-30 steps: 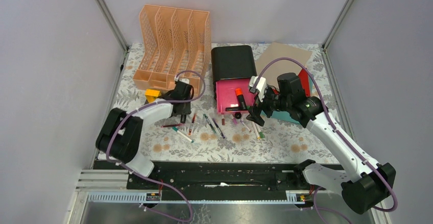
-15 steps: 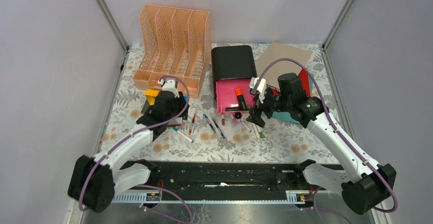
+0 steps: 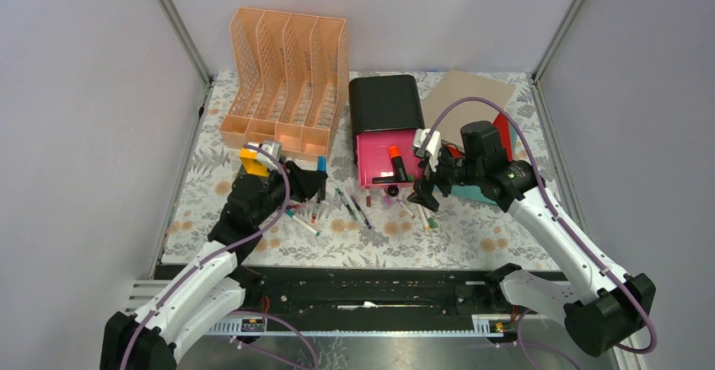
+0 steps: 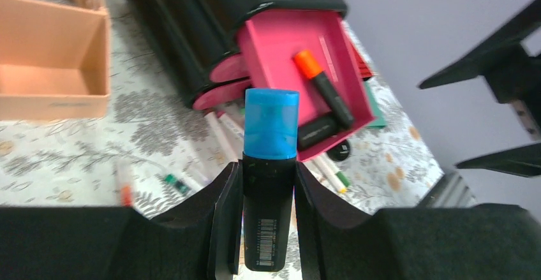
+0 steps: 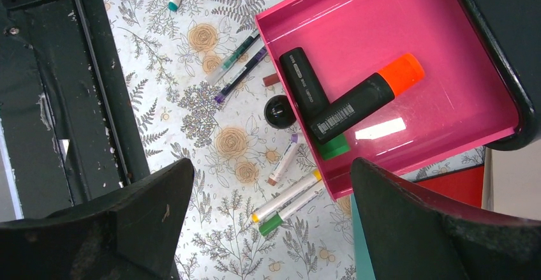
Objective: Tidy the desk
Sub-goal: Place the stationery in the drawer.
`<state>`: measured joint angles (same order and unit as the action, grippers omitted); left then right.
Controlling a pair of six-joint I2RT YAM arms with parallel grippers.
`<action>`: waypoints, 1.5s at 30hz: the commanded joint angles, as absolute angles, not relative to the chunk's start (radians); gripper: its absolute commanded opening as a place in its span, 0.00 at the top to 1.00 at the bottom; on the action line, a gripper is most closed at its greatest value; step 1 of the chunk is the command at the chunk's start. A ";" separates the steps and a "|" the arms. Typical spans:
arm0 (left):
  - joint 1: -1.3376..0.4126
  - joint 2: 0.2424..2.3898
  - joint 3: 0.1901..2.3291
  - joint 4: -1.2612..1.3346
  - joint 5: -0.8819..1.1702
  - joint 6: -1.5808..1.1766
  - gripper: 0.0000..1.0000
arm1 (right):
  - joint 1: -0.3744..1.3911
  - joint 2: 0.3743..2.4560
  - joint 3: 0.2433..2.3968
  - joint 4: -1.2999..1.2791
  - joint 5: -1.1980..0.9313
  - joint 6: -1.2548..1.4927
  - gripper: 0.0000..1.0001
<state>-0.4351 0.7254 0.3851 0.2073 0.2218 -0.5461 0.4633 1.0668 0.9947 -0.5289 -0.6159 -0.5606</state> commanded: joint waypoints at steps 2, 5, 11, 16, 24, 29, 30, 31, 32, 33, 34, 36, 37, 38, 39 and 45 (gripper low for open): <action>-0.451 0.718 0.368 0.429 0.373 -0.610 1.00 | 0.451 1.048 1.007 -0.527 -0.643 -0.577 0.00; -0.470 0.731 0.368 0.466 0.378 -0.615 1.00 | 0.449 1.046 1.006 -0.527 -0.643 -0.577 0.00; -0.537 0.784 0.400 0.505 0.336 -0.592 1.00 | 0.444 1.048 1.005 -0.525 -0.643 -0.578 0.00; -0.622 0.867 0.460 0.505 0.264 -0.536 1.00 | 0.442 1.048 1.005 -0.527 -0.644 -0.579 0.00; -0.752 1.027 0.592 0.488 0.127 -0.411 1.00 | 0.438 1.045 1.005 -0.526 -0.645 -0.578 0.00; -0.777 1.142 0.666 0.486 0.067 -0.360 1.00 | 0.437 1.041 1.005 -0.526 -0.645 -0.581 0.00; -0.782 1.162 0.678 0.487 0.046 -0.351 1.00 | 0.436 1.042 1.005 -0.526 -0.644 -0.581 0.00; -0.789 1.183 0.692 0.490 0.023 -0.340 1.00 | 0.436 1.042 1.005 -0.526 -0.645 -0.581 0.00; -0.794 1.203 0.704 0.490 0.006 -0.329 1.00 | 0.437 1.042 1.004 -0.527 -0.643 -0.582 0.00; -0.799 1.226 0.725 0.485 -0.032 -0.316 1.00 | 0.436 1.041 1.004 -0.526 -0.643 -0.581 0.00; -0.803 1.249 0.742 0.479 -0.052 -0.307 1.00 | 0.436 1.041 1.003 -0.526 -0.642 -0.583 0.00; -0.812 1.292 0.774 0.471 -0.091 -0.291 1.00 | 0.437 1.042 1.003 -0.526 -0.642 -0.584 0.00; -0.818 1.311 0.788 0.468 -0.109 -0.281 1.00 | 0.436 1.041 1.003 -0.526 -0.640 -0.584 0.00; -0.825 1.332 0.801 0.465 -0.141 -0.269 1.00 | 0.437 1.041 1.003 -0.526 -0.641 -0.584 0.00; -0.833 1.352 0.814 0.462 -0.164 -0.256 1.00 | 0.437 1.041 1.003 -0.526 -0.640 -0.583 0.00; -0.890 1.463 0.881 0.441 -0.336 -0.165 0.90 | 0.437 1.042 1.003 -0.526 -0.640 -0.585 0.00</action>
<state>-0.8577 1.4139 0.8108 0.4126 -0.1802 -0.2512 0.4438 1.0626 0.9947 -0.5327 -0.6220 -0.5713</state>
